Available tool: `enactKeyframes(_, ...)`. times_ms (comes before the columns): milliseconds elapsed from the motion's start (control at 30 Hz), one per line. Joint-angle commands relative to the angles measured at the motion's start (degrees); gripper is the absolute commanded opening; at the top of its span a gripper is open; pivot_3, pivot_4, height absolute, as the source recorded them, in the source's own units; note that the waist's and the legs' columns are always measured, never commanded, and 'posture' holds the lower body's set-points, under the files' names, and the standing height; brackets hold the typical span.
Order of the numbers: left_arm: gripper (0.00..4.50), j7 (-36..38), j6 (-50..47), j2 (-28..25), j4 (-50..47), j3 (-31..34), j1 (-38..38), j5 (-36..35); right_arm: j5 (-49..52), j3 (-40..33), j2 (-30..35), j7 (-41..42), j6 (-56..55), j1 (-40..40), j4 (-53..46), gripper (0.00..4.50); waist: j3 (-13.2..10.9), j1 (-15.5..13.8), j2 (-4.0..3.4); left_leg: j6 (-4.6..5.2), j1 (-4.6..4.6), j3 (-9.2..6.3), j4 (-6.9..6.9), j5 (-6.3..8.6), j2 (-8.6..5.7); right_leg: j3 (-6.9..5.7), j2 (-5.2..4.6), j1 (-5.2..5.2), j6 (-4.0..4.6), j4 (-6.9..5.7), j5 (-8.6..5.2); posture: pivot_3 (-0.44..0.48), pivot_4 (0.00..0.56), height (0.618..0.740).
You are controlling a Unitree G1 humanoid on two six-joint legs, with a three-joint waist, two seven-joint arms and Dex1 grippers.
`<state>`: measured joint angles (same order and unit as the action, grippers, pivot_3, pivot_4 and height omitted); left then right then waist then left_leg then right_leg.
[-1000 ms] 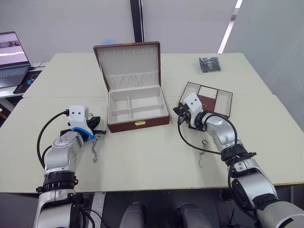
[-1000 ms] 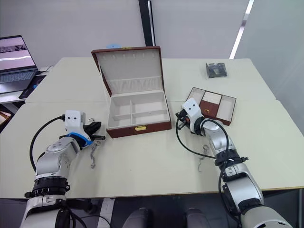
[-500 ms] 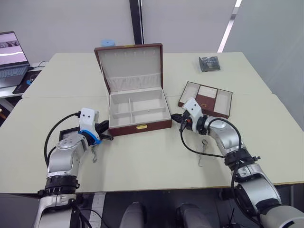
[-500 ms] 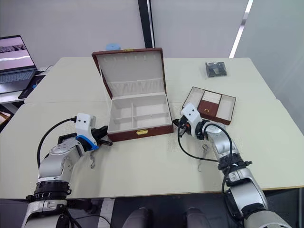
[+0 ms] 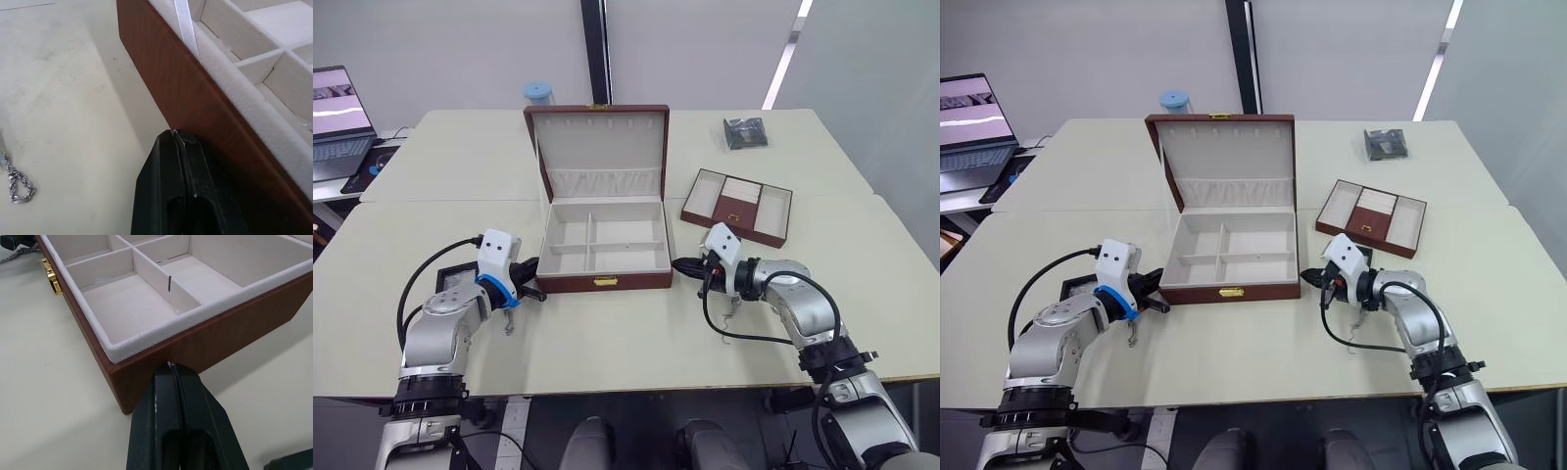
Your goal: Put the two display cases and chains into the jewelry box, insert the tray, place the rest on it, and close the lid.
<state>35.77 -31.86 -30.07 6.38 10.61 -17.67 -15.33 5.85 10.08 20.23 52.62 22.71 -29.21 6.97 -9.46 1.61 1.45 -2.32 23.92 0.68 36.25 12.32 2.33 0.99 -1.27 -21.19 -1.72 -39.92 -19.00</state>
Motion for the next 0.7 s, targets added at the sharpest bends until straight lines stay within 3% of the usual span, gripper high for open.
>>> enactKeyframes(33, 0.00, 5.28, 0.24, 1.98, -3.22, -6.44, -0.63, -1.54, 2.38, 3.03, -1.87, 2.11, 0.65, 0.39, -3.22, 0.01, 0.00, 0.00, 0.00, 0.00, 0.00, 0.00, 0.00, 0.00, 0.00, 0.00, 0.00, 0.00, 0.00, 0.00, 0.00, 0.000, 0.150, 0.740)
enactKeyframes(700, 0.00, 6.00, 1.60, -2.00, -0.52, -1.76, -0.52, 0.01, 3.21, -2.73, 1.24, 0.28, 0.07, 0.31, -0.79, 0.01, 0.00, -0.12, 0.00, 0.00, 0.02, 0.00, 0.01, 0.00, -0.02, 0.00, 0.03, 0.00, 0.00, 0.01, 0.00, 0.000, 0.150, 0.740)
